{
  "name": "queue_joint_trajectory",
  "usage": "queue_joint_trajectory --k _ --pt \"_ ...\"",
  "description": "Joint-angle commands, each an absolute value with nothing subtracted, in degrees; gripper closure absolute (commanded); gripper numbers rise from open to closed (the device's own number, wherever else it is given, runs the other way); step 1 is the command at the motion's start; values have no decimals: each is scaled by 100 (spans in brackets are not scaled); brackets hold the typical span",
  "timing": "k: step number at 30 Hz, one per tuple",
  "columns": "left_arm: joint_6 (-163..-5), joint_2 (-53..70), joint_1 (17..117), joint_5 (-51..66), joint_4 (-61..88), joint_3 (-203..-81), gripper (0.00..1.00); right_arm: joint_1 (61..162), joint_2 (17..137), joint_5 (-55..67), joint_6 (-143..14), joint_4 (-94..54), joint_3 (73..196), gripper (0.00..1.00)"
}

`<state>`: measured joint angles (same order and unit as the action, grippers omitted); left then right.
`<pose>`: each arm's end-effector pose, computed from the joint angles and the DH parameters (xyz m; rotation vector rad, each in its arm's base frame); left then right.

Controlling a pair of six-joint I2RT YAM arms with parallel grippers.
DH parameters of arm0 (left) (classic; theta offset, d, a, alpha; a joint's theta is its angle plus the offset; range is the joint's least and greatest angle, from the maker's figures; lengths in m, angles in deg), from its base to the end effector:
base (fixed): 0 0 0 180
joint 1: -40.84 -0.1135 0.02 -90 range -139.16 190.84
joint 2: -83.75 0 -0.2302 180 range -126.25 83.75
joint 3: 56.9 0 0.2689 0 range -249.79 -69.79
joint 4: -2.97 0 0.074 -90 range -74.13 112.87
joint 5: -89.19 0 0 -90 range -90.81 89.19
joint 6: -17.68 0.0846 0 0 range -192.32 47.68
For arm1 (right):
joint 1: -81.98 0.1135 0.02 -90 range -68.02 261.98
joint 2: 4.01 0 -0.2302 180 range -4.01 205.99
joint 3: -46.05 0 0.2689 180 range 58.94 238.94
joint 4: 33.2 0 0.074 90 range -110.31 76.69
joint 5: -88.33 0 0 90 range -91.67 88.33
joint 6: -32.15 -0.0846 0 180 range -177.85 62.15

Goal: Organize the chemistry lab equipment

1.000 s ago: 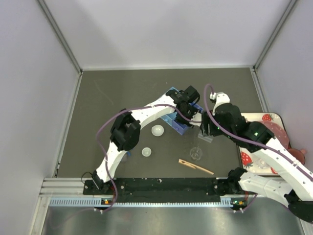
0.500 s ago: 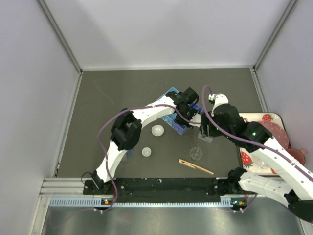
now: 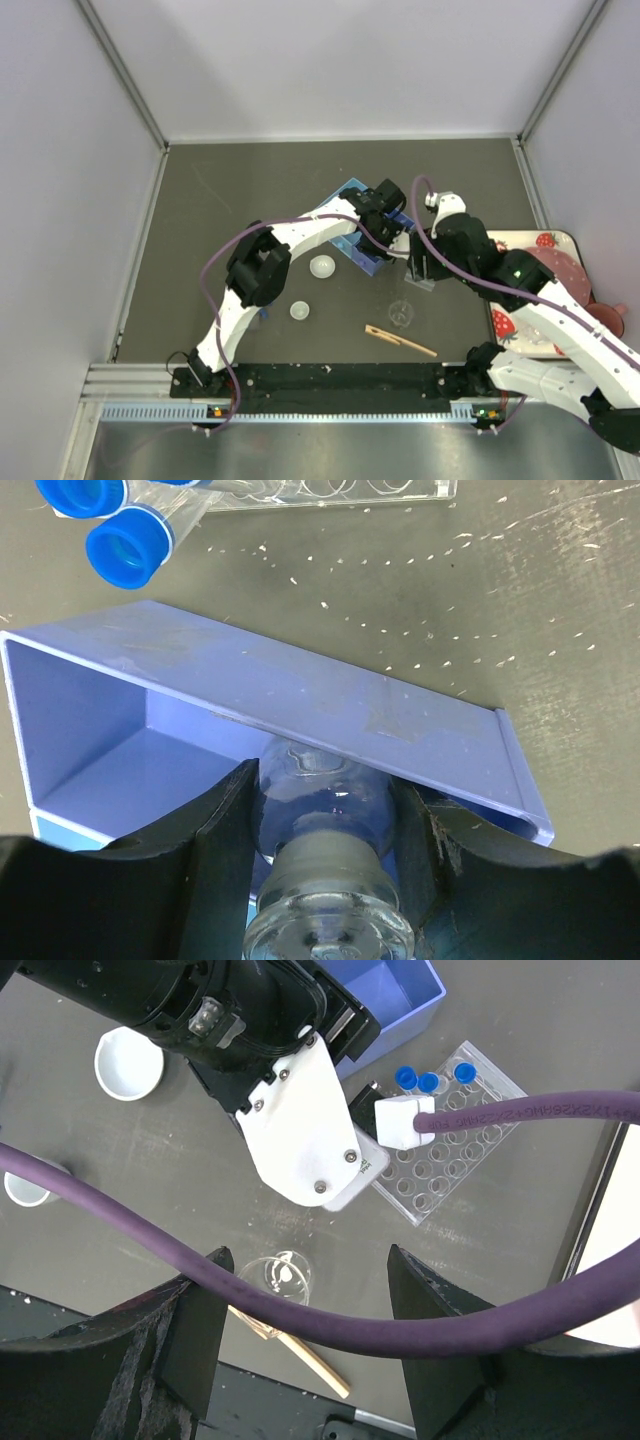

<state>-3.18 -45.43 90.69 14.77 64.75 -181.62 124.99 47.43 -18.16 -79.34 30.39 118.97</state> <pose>0.3026 -0.3939 0.1287 2.3454 1.2924 -0.2667 0.1932 0.1474 0.2880 -0.2813 2.2653 0.2606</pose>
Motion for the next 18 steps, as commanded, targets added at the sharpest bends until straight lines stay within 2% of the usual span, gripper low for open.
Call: queue_joint_trajectory --k 1,18 --pt "-183 -4571 9164 1607 6368 -18088 83 12540 4706 -1872 -7920 2408 11914 36" --pt "-315 -4474 9147 1545 6227 -18088 71 12540 4671 -1819 -7903 2373 11879 35"
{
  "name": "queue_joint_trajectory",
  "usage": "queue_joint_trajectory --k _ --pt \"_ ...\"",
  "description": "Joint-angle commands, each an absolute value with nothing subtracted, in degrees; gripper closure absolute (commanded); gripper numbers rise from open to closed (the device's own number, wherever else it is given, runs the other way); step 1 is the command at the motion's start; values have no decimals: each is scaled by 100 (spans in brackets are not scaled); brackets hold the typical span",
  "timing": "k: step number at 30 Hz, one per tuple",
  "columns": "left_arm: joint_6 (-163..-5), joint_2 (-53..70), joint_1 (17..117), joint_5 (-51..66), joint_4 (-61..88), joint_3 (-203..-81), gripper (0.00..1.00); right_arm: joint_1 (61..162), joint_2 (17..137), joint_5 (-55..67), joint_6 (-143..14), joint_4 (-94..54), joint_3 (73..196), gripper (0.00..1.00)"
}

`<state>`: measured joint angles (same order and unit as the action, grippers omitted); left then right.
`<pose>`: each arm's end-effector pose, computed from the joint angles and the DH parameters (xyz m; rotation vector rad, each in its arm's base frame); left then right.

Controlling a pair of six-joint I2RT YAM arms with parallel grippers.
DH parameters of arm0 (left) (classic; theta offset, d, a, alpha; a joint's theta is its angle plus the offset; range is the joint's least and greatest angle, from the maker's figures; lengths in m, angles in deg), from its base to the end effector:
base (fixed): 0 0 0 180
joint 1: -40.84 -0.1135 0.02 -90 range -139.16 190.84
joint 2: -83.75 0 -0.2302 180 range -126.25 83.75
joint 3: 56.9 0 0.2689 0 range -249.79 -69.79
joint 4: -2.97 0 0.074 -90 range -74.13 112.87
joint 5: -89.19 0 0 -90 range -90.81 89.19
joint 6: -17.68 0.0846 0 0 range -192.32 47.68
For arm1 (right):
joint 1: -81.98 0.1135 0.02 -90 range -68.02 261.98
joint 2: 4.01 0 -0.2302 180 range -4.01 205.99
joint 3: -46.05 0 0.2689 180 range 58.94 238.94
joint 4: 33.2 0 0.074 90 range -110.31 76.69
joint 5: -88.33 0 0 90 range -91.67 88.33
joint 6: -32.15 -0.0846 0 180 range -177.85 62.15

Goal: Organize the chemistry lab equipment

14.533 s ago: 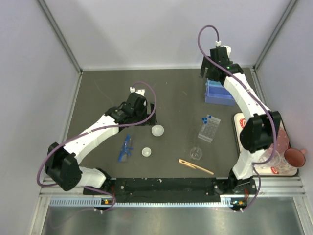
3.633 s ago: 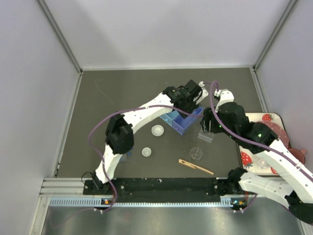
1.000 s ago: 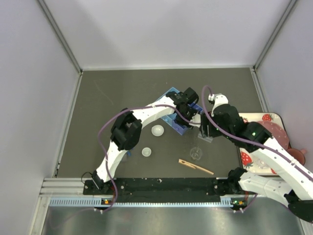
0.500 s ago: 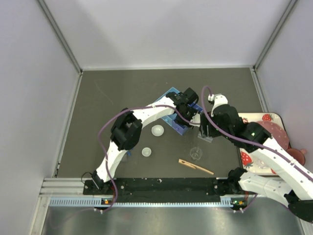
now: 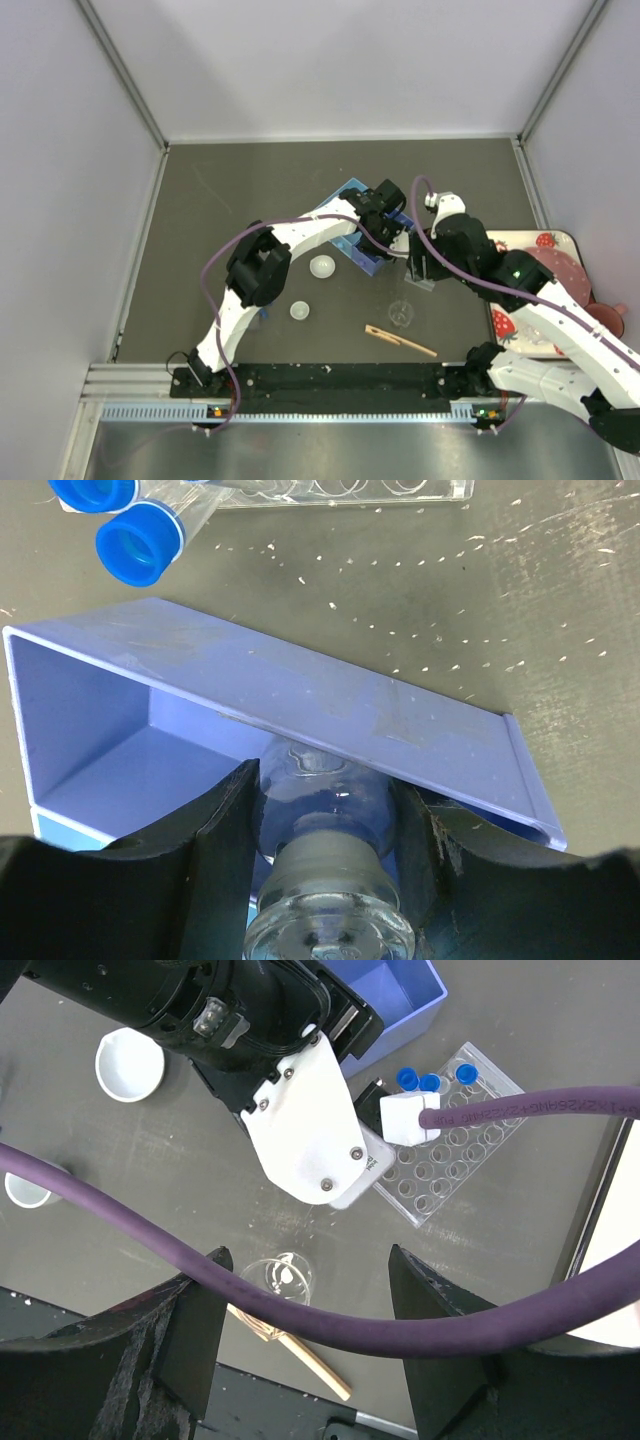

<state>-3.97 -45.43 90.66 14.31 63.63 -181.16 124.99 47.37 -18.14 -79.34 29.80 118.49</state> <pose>0.3043 -0.3945 0.1271 2.3291 1.3054 -0.2566 0.1938 0.1480 0.2863 -0.2806 2.2628 0.2628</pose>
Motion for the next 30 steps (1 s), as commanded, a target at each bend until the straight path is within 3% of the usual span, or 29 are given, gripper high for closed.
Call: queue_joint_trajectory --k 1,30 --pt "-341 -4466 9155 1545 6219 -18088 70 12540 4671 -1811 -7911 2381 11870 35" --pt "-913 -4439 9112 1677 6394 -18493 41 12531 4609 -1802 -7920 2346 11774 34"
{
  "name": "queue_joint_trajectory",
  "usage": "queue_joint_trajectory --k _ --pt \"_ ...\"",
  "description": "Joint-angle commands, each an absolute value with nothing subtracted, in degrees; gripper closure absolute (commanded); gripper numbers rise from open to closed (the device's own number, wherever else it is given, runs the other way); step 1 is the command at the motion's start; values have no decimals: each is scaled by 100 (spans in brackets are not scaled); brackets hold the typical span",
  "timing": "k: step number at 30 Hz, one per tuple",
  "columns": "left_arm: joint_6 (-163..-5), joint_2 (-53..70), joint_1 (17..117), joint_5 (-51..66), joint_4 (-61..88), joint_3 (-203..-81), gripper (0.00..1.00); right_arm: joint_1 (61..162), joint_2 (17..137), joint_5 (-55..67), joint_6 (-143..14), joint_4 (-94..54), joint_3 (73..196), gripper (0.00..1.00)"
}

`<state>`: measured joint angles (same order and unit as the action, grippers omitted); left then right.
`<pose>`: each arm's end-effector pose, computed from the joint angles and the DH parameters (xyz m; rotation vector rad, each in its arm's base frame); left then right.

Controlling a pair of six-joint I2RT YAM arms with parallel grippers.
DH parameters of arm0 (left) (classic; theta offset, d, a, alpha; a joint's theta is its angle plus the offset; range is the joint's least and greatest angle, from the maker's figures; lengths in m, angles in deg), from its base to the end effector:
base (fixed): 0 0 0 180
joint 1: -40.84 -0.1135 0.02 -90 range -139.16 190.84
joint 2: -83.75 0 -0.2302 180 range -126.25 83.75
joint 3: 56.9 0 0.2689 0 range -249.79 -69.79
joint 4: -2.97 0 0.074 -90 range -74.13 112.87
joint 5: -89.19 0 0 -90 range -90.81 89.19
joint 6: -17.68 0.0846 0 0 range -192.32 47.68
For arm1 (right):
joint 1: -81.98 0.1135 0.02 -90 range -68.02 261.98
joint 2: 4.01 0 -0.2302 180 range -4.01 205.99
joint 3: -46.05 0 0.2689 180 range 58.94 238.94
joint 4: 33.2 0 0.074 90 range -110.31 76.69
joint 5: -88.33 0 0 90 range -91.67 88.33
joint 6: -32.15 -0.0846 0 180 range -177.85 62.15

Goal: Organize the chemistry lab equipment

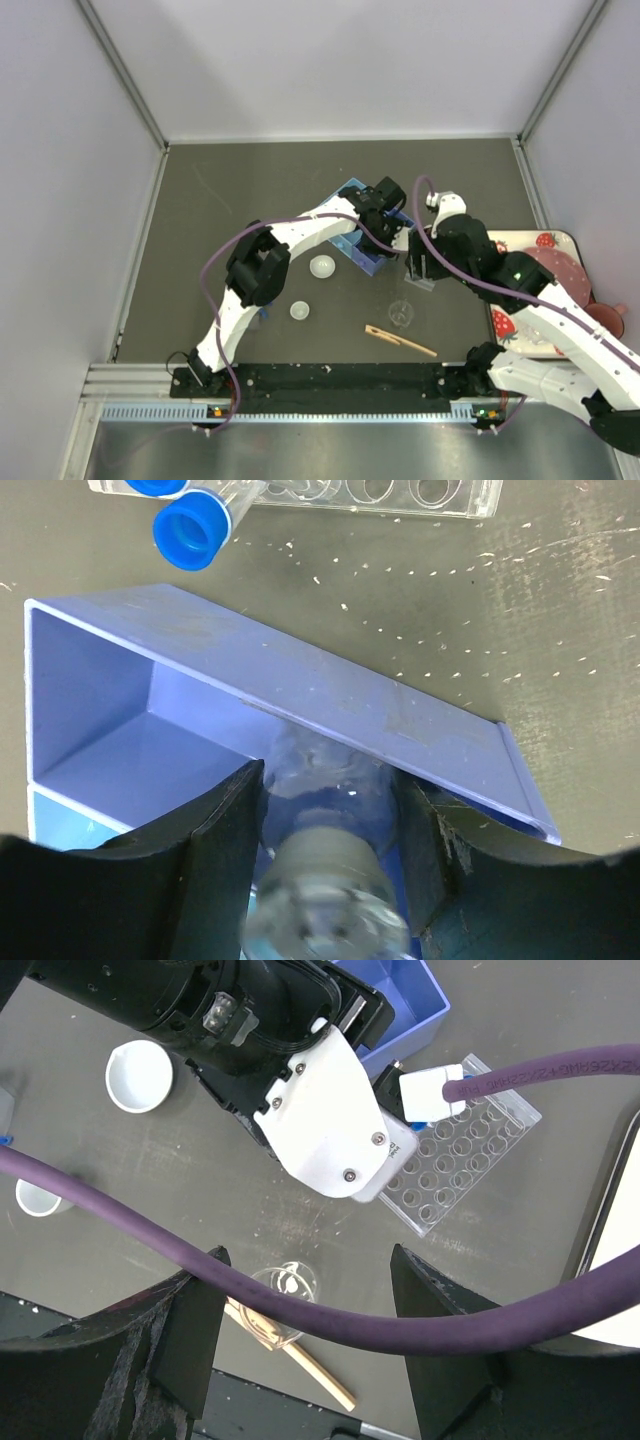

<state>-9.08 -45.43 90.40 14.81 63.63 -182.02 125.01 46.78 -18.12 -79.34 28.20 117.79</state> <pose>0.3070 -0.3954 0.1323 2.2593 1.4029 -0.2910 0.1945 0.1488 0.2874 -0.2733 2.2407 0.2795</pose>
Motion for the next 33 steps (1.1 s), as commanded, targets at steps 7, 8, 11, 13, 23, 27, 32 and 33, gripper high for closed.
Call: queue_joint_trajectory --k 7,8,11,13,23,27,32,33 --pt "-1686 -4606 9068 1554 6403 -18958 29 12540 4583 -1802 -7929 2346 11739 33" --pt "-1652 -4606 9059 1571 6420 -18959 29 12540 4574 -1802 -7929 2346 11738 33" --pt "-1537 -4545 9068 1510 6342 -18871 29 12540 4574 -1802 -7920 2337 11730 33" --pt "-1511 -4518 9076 1440 6307 -18844 30 12540 4556 -1811 -7920 2346 11730 33" --pt "-1475 -3904 9076 1088 6271 -18686 31 12540 4530 -1776 -7912 2311 11809 32" --pt "-1554 -3614 9076 904 6166 -18520 33 12531 4530 -1749 -7885 2320 11914 32" --pt "-1677 -3166 9085 737 6016 -18396 35 12540 4451 -1802 -7806 2337 11993 32" --pt "-1730 -3086 9094 737 6016 -18396 35 12540 4451 -1854 -7797 2363 12046 32"
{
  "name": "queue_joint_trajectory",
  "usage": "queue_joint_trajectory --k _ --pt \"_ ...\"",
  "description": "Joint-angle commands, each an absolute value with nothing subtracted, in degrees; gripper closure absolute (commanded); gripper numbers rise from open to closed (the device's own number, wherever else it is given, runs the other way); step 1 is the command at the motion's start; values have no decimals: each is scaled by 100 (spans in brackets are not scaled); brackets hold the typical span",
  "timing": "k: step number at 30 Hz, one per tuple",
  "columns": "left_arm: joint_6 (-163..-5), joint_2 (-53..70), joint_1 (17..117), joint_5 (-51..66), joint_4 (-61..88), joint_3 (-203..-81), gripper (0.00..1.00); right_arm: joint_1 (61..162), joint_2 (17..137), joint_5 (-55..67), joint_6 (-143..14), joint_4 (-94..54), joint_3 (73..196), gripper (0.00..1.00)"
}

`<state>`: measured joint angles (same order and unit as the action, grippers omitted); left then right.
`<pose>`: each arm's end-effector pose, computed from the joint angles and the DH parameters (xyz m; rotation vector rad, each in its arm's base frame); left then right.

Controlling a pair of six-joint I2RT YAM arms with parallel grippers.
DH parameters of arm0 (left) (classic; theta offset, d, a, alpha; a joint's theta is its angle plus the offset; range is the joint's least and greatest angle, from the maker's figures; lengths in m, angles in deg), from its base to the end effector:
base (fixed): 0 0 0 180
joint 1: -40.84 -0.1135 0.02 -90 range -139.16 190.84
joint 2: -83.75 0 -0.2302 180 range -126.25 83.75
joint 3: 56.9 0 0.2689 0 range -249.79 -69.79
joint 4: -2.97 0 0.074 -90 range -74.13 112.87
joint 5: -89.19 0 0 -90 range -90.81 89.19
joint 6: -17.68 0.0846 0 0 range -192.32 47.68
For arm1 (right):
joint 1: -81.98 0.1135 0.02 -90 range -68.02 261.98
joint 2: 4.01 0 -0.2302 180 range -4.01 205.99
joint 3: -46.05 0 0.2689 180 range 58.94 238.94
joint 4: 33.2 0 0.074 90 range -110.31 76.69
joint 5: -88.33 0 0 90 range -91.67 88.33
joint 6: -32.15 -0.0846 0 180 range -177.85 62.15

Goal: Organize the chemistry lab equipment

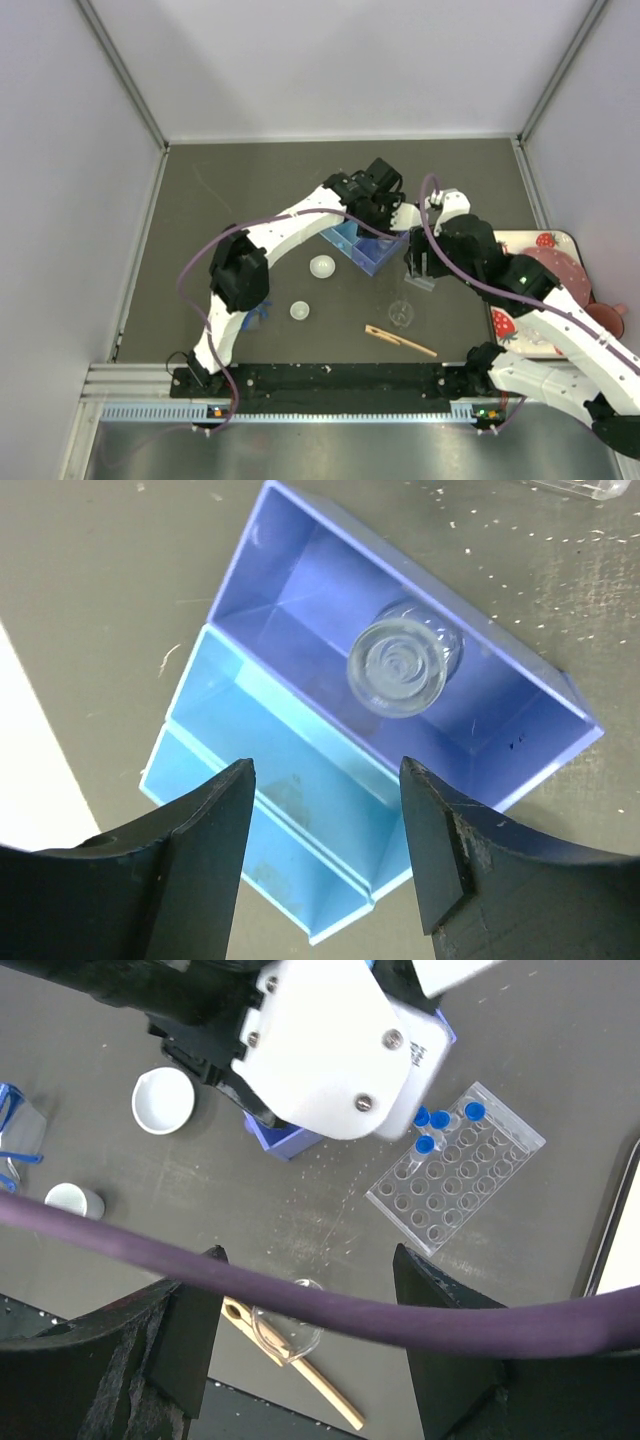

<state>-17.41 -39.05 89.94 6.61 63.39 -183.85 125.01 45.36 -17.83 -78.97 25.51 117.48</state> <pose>0.3195 -0.3855 0.1951 2.0363 1.5271 -0.1257 0.1943 0.1492 0.2965 -0.2633 2.1838 0.3214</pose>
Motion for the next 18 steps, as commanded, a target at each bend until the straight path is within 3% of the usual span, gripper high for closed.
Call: queue_joint_trajectory --k 1,11,18 --pt "-1809 -3007 9094 745 6016 -18422 36 12540 4433 -1881 -7789 2372 12072 32" --pt "-4364 -1689 9094 -376 5999 -18555 37 12540 4714 -1706 -7876 2627 12301 32" --pt "-6264 -882 9103 -1801 6051 -17510 48 12540 5083 -1134 -7911 2996 11950 32"
